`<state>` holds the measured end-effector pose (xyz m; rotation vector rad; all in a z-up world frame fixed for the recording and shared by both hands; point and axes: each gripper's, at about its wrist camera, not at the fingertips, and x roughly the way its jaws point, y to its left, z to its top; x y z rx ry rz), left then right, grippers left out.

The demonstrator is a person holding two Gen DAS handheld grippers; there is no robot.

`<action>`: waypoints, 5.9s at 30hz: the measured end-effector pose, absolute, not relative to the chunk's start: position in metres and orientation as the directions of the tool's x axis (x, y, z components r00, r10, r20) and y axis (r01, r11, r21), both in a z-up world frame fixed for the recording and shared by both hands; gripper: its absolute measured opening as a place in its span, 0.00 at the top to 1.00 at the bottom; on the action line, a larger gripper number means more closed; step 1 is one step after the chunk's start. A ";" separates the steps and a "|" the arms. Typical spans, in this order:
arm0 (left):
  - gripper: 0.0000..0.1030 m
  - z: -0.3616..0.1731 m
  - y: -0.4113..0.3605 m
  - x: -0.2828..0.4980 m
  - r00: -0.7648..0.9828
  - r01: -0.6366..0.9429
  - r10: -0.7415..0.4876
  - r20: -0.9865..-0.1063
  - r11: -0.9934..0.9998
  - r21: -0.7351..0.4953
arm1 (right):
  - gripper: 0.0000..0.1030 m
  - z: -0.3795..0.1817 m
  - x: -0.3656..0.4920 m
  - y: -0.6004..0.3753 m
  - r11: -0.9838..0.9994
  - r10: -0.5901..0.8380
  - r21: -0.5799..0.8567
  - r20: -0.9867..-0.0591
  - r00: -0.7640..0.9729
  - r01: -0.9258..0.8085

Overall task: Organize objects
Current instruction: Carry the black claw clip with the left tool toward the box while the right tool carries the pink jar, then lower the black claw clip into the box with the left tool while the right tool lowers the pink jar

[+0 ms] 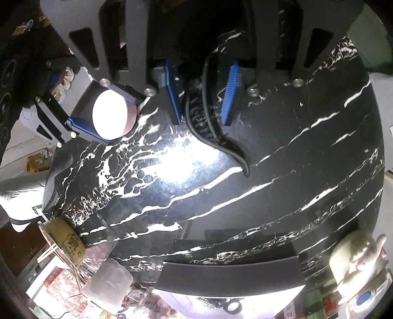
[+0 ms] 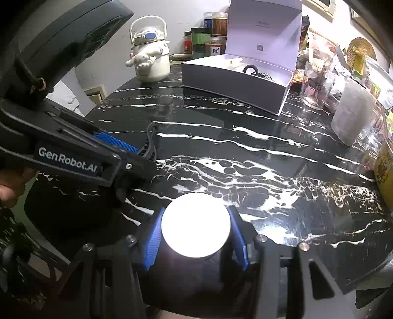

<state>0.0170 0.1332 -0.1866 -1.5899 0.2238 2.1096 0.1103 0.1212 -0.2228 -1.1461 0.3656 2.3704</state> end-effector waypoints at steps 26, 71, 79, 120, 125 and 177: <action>0.82 -0.156 0.133 0.011 -0.151 -0.464 0.276 -0.949 -0.868 -0.178 | 0.50 -0.169 0.088 0.170 -0.866 0.173 0.113 -0.846 -0.504 -0.487; 0.82 -0.076 0.149 -0.067 -0.247 -0.434 0.286 -0.926 -0.887 -0.158 | 0.50 -0.075 0.038 0.261 -0.925 0.229 0.017 -0.773 -0.591 -0.380; 0.82 -0.088 0.156 -0.097 -0.225 -0.416 0.269 -0.937 -0.896 -0.157 | 0.50 -0.088 0.021 0.291 -0.933 0.190 0.039 -0.791 -0.581 -0.359; 0.82 -0.128 0.193 -0.229 -0.200 -0.443 0.225 -0.954 -0.889 -0.117 | 0.50 -0.146 -0.041 0.412 -0.903 0.122 0.130 -0.837 -0.533 -0.409; 0.82 -0.134 0.192 -0.239 -0.202 -0.440 0.222 -0.954 -0.891 -0.114 | 0.50 -0.151 -0.048 0.419 -0.904 0.129 0.121 -0.837 -0.531 -0.410; 0.77 -0.184 0.194 -0.305 -0.163 -0.354 0.231 -0.959 -0.921 -0.161 | 0.48 -0.188 -0.089 0.462 -0.897 0.156 0.063 -0.882 -0.446 -0.438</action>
